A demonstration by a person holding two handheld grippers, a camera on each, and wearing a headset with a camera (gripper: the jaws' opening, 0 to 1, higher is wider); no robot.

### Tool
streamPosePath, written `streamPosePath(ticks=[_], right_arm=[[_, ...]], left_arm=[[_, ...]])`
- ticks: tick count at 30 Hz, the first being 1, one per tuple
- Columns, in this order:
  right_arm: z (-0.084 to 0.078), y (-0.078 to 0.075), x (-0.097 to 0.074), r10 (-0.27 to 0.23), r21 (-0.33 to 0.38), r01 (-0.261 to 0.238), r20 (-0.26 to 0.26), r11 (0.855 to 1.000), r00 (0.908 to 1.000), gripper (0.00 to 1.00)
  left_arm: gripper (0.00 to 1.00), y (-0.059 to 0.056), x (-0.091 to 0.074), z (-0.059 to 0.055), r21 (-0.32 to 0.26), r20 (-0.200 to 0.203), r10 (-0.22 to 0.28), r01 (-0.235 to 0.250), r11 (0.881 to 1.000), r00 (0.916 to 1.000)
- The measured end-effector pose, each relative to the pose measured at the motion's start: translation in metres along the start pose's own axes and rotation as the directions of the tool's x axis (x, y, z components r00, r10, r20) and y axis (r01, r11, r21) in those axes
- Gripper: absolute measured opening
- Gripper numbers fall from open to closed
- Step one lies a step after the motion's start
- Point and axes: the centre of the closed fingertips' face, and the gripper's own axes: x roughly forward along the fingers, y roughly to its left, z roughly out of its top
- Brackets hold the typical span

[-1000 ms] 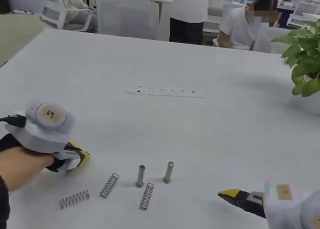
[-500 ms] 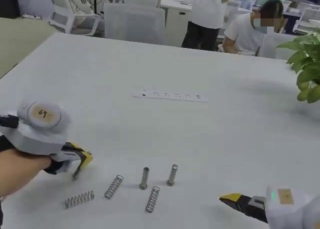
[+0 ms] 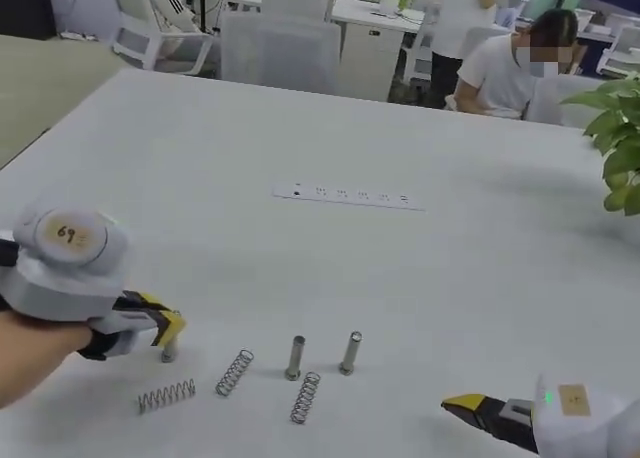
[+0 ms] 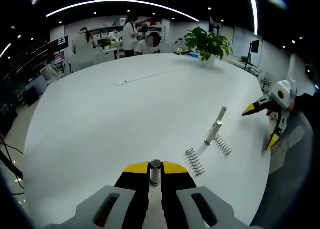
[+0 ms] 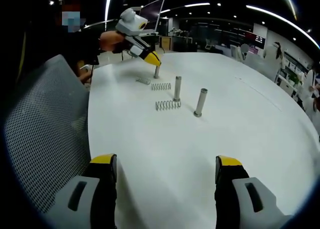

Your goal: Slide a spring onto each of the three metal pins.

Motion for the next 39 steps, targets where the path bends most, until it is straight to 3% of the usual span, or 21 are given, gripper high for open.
streamPosePath(ticks=[24,39], right_arm=[[-0.002,0.002,0.001,0.004,-0.004,-0.005,-0.007,1.0,1.0,0.79],[-0.003,0.002,0.001,0.005,-0.008,-0.005,-0.012,1.0,0.9999,0.78]], left_arm=[[0.0,-0.022,0.006,0.008,0.007,0.018,-0.046,0.046,0.999,0.9988],[0.0,-0.027,0.008,0.003,0.015,0.014,-0.051,0.05,0.999,0.9986]])
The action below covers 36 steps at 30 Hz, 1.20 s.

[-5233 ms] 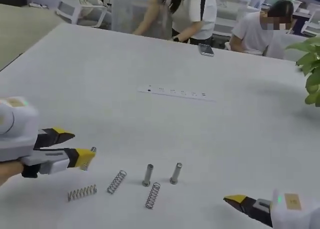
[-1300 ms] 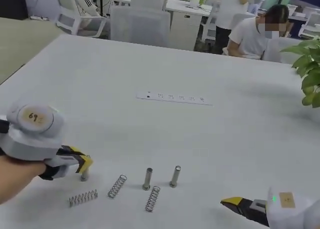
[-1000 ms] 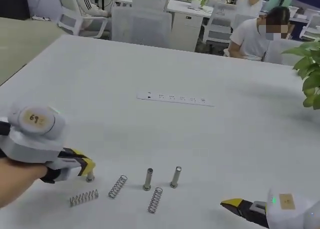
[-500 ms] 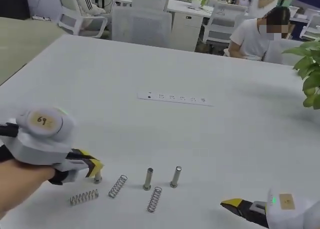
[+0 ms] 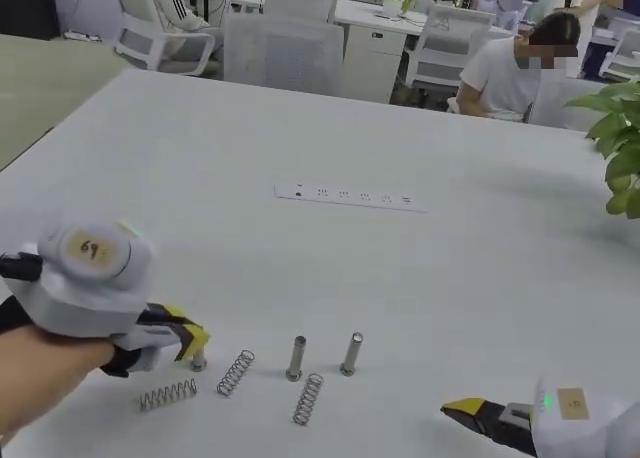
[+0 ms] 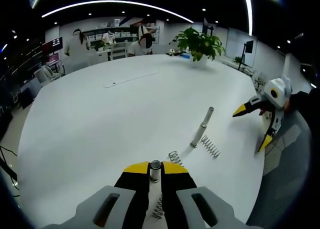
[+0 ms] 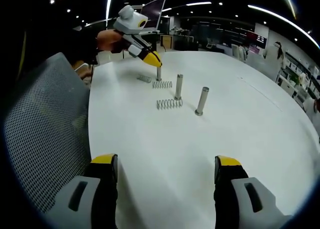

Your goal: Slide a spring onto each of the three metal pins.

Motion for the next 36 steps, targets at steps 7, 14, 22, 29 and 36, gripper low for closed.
streamPosePath(ticks=[7,14,22,29,36], right_arm=[[-0.001,0.001,0.0,0.002,-0.002,-0.002,-0.006,1.0,1.0,0.78],[-0.002,0.001,0.001,0.006,-0.006,-0.006,-0.011,1.0,0.9999,0.78],[-0.002,0.002,0.001,0.007,-0.01,-0.007,-0.014,1.0,0.9999,0.78],[-0.002,0.002,0.001,0.008,-0.012,-0.008,-0.013,1.0,0.9999,0.78],[-0.001,0.001,0.001,0.008,-0.012,-0.008,-0.009,1.0,0.9999,0.78]], left_arm=[[0.0,-0.003,0.0,0.0,0.022,0.012,-0.001,0.001,1.0,0.9999],[0.03,-0.004,-0.002,0.001,0.015,0.024,-0.005,0.005,1.0,0.9997],[0.08,-0.005,-0.006,0.002,0.01,0.036,0.0,-0.001,1.0,0.9993],[0.12,-0.003,-0.018,0.006,0.002,0.063,0.002,-0.002,1.0,0.998],[0.13,-0.003,-0.026,0.001,-0.009,0.072,0.006,-0.005,1.0,0.9974]])
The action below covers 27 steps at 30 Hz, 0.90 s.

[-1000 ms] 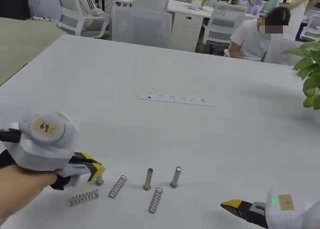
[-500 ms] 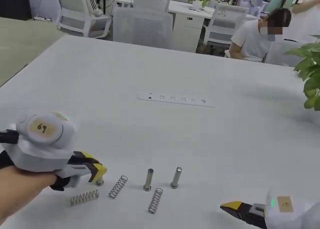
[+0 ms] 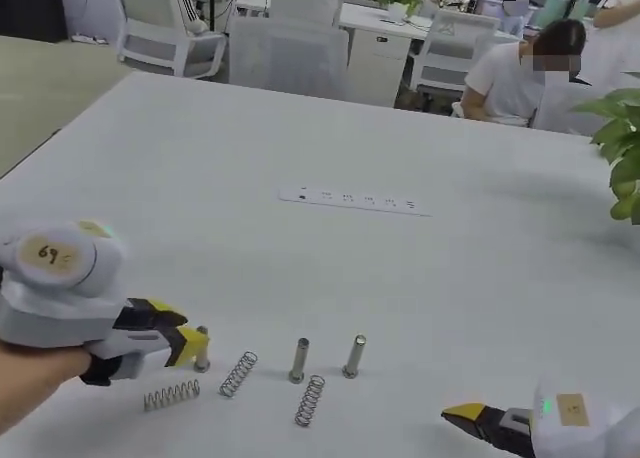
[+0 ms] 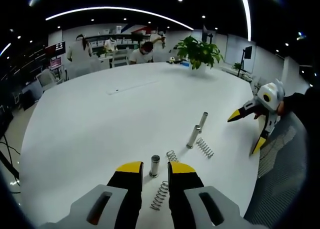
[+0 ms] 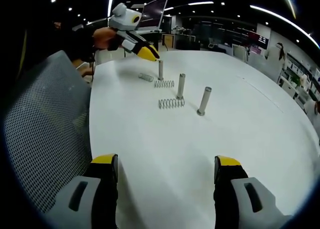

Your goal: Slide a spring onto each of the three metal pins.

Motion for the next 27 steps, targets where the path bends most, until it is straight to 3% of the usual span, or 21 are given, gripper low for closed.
streamPosePath(ticks=[15,27], right_arm=[[0.003,-0.002,-0.001,-0.009,-0.003,0.01,0.014,1.0,0.9999,0.79],[0.011,-0.008,-0.004,-0.038,0.006,0.038,0.064,0.999,0.9972,0.82]], left_arm=[[0.14,-0.004,-0.004,-0.044,-0.018,-0.061,-0.012,0.011,1.0,0.998],[0.12,-0.006,0.003,-0.059,-0.012,-0.097,-0.026,0.025,1.0,0.9949]])
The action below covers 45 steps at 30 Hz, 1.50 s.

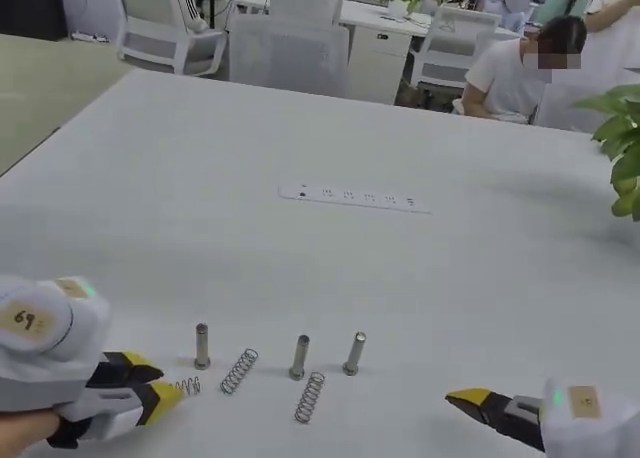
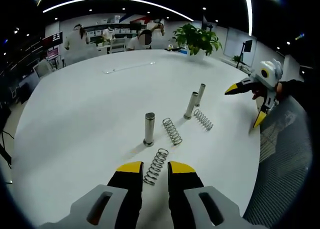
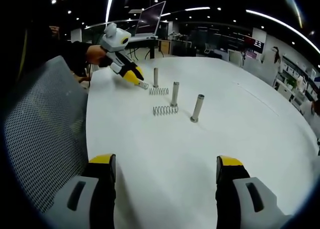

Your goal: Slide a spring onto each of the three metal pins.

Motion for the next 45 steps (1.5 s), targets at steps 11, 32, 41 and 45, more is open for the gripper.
streamPosePath(ticks=[11,32,41,45], right_arm=[[0.022,-0.009,-0.006,-0.038,0.049,0.032,0.135,0.998,0.9902,0.9],[0.026,-0.01,-0.006,-0.042,0.071,0.032,0.152,0.997,0.9874,0.92],[0.024,-0.01,-0.006,-0.04,0.068,0.031,0.143,0.997,0.9889,0.91],[0.023,-0.01,-0.006,-0.038,0.068,0.028,0.139,0.997,0.9896,0.91]], left_arm=[[0.11,-0.002,0.002,-0.005,0.003,-0.019,-0.008,0.008,1.0,0.9998],[0.08,-0.005,0.005,-0.01,0.014,-0.033,-0.014,0.015,1.0,0.9994],[0.06,-0.004,0.004,-0.01,0.027,-0.035,-0.007,0.008,1.0,0.9994],[0.05,-0.003,0.005,-0.01,0.031,-0.035,-0.002,0.004,1.0,0.9994]])
